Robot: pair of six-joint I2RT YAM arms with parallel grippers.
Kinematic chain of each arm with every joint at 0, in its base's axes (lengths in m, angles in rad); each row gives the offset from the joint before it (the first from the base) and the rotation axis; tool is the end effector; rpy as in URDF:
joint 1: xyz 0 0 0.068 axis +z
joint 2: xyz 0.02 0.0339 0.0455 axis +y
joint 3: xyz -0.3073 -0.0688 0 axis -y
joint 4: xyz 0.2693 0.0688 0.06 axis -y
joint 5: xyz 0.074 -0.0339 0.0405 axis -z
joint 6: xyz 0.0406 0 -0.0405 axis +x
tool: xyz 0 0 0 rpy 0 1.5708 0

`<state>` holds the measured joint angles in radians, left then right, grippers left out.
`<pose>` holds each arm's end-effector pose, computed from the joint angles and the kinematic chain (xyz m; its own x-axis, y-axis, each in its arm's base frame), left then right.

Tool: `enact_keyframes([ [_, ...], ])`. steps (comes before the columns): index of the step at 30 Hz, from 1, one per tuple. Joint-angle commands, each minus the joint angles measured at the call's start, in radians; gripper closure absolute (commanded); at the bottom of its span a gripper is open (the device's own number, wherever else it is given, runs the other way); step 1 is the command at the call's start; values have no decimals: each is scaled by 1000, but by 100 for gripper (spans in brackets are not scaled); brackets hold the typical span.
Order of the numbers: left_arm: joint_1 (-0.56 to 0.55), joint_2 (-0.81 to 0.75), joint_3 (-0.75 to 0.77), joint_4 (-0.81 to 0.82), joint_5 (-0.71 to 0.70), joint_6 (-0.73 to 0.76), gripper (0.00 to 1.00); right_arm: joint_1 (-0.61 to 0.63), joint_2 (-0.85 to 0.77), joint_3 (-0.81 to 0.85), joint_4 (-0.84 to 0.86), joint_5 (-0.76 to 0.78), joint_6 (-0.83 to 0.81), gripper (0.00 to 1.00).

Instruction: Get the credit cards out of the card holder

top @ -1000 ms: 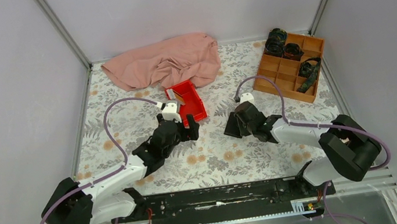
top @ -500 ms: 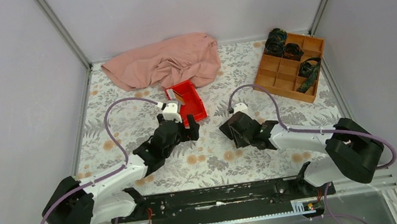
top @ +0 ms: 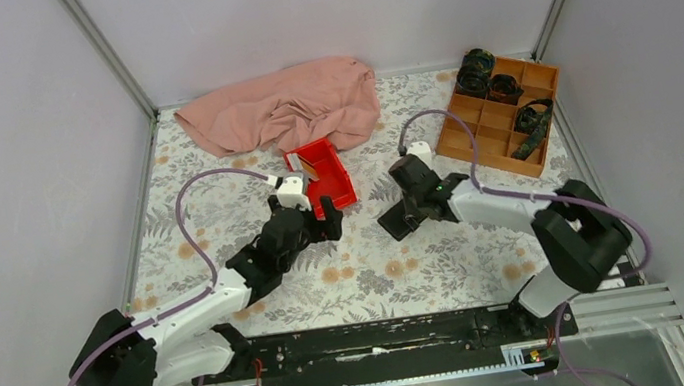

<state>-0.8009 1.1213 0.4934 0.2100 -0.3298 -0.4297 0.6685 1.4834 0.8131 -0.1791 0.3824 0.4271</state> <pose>0.1782 -0.1649 0.2350 -0.4540 -0.0980 -0.8856 0.3126 0.9133 -0.2613 0.2568 0.1835 0.2155 -0.6944 -0.0587 -0.7172 -0.1033 0.9945 0.0186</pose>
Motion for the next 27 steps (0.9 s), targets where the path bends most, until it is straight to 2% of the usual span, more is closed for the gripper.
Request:
enact_keyframes([
  [1, -3, -38, 11, 42, -48, 23, 5, -20, 113, 103, 12, 32, -19, 100],
  [7, -3, -53, 8, 39, -56, 27, 4, -39, 208, 186, 14, 52, -34, 100],
  [12, -3, -47, 10, 39, -49, 25, 4, -41, 279, 211, 23, -23, -51, 100],
  [17, -3, -42, 7, 45, -50, 21, 4, -37, 258, 153, 82, -153, -47, 100],
  [27, -3, 2, 14, 61, -31, 11, 3, 76, 139, 65, 92, -248, -64, 100],
])
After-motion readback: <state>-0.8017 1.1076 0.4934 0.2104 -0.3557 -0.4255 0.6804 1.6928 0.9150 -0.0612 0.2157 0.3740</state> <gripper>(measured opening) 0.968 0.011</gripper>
